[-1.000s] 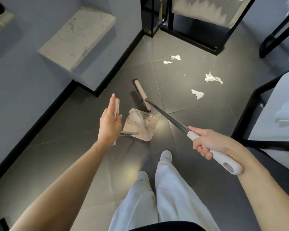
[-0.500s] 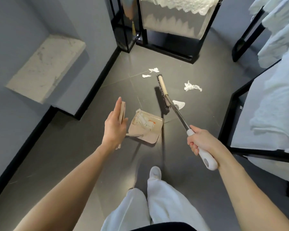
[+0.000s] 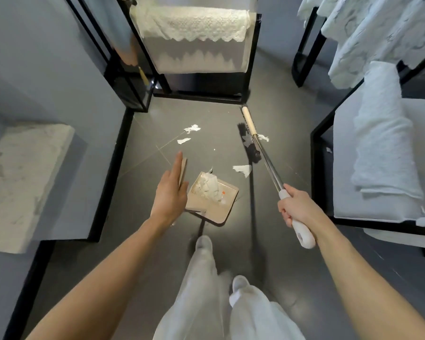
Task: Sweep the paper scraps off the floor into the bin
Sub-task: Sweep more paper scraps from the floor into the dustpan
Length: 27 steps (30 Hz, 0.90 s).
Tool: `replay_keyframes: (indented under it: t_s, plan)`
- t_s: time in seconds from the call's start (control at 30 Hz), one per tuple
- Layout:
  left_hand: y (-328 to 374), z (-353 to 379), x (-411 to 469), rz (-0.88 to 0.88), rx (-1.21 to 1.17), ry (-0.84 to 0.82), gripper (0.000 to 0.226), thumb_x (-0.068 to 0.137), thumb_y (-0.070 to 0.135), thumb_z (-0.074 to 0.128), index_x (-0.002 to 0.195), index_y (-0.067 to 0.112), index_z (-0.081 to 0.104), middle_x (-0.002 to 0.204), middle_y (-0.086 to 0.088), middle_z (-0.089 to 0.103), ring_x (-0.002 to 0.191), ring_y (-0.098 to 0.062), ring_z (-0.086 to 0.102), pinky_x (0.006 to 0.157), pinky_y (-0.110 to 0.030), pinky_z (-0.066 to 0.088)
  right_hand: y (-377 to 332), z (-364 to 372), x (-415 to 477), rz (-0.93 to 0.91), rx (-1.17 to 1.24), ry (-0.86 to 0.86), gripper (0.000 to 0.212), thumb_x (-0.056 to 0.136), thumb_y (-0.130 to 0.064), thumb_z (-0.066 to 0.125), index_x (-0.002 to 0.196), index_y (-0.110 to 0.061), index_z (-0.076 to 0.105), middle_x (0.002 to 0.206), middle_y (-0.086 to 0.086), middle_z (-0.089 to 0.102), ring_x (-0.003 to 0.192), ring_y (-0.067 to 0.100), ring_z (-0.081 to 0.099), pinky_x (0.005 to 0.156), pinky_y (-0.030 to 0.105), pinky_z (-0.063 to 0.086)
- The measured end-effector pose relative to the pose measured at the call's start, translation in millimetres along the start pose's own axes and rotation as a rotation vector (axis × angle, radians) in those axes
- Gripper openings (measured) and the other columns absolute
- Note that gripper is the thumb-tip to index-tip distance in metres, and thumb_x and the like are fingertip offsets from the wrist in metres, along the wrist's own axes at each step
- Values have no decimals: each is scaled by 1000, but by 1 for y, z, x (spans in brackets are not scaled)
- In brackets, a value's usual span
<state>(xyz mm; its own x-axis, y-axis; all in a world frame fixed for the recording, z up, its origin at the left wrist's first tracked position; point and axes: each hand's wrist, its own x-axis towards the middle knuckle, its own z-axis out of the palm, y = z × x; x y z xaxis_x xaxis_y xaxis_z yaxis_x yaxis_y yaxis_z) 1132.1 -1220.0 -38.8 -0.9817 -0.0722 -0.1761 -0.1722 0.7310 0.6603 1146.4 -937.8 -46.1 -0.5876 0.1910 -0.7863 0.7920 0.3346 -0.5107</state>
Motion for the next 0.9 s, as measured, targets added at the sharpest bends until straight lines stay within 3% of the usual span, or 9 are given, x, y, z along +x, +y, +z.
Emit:
replay_keyframes:
  t_s: [0.17,0.3,0.47,0.63,0.77,0.9]
  plan:
    - [-3,-1,45,96,-41,-85,71,96,8,50,151,29,11,114,-10,52,105,-25,48,90,-28,34,-32,0,45,23,-23,71,88,72,1,47,149,-37,29,104,8,55,49,19,52,53,29,48]
    - [4,2,83,120,-42,-103,74,95,8,52,151,32,10,113,-11,53,101,-24,50,93,-36,40,-56,-15,80,42,-51,97,85,75,2,48,148,-37,30,104,10,57,54,19,55,52,28,48]
    - [21,22,120,151,-45,-92,77,95,8,52,148,38,5,116,-11,53,103,-25,50,93,-35,40,-77,-31,126,58,-78,76,85,75,2,45,150,-36,28,101,10,55,55,21,52,49,27,45]
    - [42,49,148,152,17,-155,76,97,13,50,146,43,0,113,-8,51,99,-24,51,90,-31,41,-87,-55,167,83,-187,9,84,79,3,45,151,-36,25,115,13,58,58,21,52,48,26,45]
    - [57,61,165,140,45,-135,75,97,14,50,150,38,4,108,-7,50,93,-21,50,82,-25,36,-83,-69,171,181,-228,-94,86,78,1,46,151,-39,23,94,13,57,61,21,51,61,31,46]
    - [70,69,164,136,35,-139,74,96,13,51,150,38,6,106,-9,50,95,-23,50,82,-25,35,-65,-64,129,265,-164,-202,84,82,5,45,150,-39,24,81,11,56,44,12,43,44,24,40]
